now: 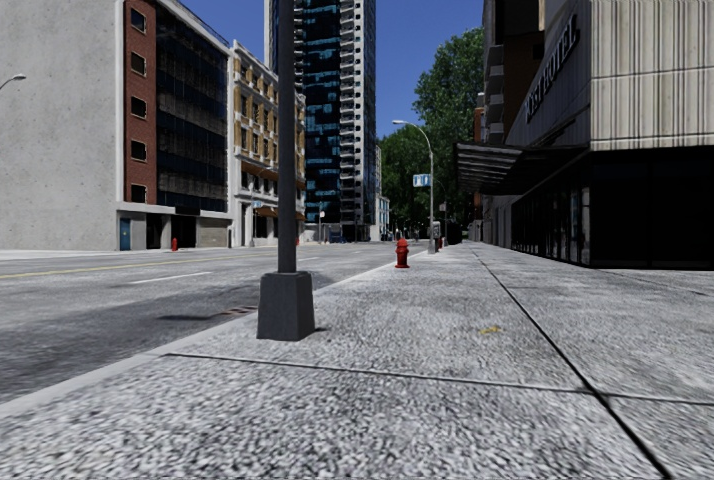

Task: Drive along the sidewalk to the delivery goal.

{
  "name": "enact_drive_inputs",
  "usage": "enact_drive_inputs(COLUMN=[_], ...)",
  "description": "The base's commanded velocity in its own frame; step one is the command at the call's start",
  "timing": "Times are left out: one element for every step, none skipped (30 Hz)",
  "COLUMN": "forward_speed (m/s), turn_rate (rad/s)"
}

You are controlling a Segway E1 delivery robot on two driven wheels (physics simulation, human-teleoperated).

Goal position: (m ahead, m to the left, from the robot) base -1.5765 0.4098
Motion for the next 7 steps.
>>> enact_drive_inputs(forward_speed=[0.00, 0.00, 0.00, 0.00, 0.00, 0.00, 0.00], turn_rate=[0.00, 0.00, 0.00, 0.00, 0.00, 0.00, 0.00])
